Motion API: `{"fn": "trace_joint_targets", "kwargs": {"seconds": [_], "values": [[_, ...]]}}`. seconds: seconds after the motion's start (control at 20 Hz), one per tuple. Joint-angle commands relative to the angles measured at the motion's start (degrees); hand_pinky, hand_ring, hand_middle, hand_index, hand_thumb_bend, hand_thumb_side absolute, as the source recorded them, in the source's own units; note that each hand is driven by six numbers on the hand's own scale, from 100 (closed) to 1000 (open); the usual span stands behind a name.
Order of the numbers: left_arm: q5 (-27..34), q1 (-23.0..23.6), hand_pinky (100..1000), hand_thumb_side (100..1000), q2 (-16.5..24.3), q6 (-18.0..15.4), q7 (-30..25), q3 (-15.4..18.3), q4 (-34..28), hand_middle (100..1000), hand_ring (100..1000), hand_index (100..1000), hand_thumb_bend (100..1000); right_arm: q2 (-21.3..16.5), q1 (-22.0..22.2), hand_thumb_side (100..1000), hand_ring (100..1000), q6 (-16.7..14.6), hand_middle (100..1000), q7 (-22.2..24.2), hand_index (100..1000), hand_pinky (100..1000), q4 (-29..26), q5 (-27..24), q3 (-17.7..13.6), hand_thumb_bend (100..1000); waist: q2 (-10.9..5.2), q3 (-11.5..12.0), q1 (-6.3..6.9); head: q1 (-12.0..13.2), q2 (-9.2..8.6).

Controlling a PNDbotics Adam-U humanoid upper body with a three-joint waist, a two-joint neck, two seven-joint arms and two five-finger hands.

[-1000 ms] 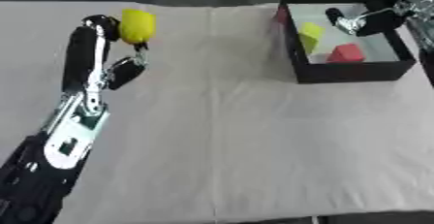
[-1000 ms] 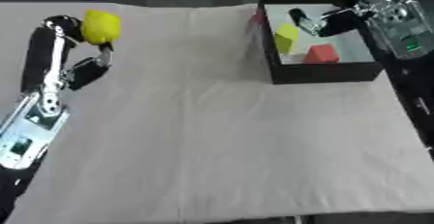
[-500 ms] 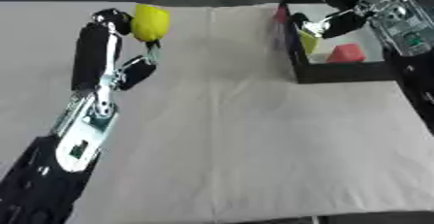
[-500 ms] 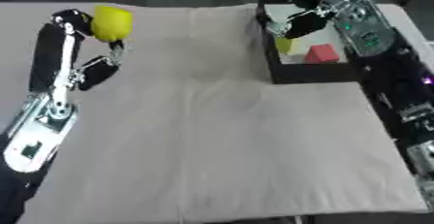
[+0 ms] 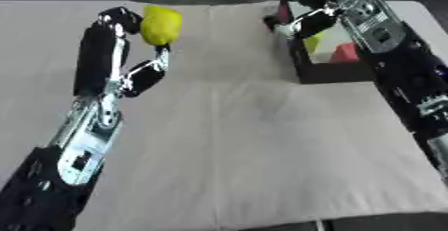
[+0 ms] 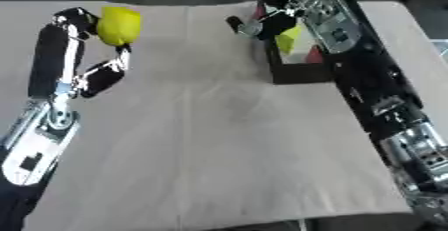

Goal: Pick up the objects with one hand, pass them to the other hand, and then place them into the box on the other side of the table.

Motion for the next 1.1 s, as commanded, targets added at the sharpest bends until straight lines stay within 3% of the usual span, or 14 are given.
{"fn": "trace_joint_targets", "kwargs": {"seconds": [0.05,0.35,0.7,1.1], "values": [[-0.6,-1.5,591,169,-0.7,-1.3,0.1,-0.7,-0.9,493,572,447,100,-0.5,-1.5,187,1000,-9.4,1000,11.2,1000,1000,-0.9,-0.4,0.1,100,-0.83,0.1,-0.09,-0.5,-0.35],[-1.7,-1.6,594,161,-1.7,-2.8,-0.3,-1.9,0.1,494,574,448,100,0.8,-1.9,174,1000,-8.9,1000,14.7,1000,1000,-1.1,-2.8,0.6,100,-0.52,0.1,-0.35,-0.6,-0.32],[-3.0,-1.8,592,160,-3.3,-3.2,0.1,-2.3,1.1,490,572,447,100,2.2,-2.4,163,1000,-8.7,1000,15.0,1000,1000,-2.1,-3.3,2.0,100,-0.57,0.0,-0.42,-0.5,0.46],[-5.1,-2.4,592,153,-5.3,-3.3,0.9,-2.3,1.5,489,573,449,100,4.2,-2.8,189,1000,-8.0,1000,15.0,1000,1000,-2.2,-1.8,2.9,100,-0.35,0.9,-0.13,-0.3,-0.16]]}}
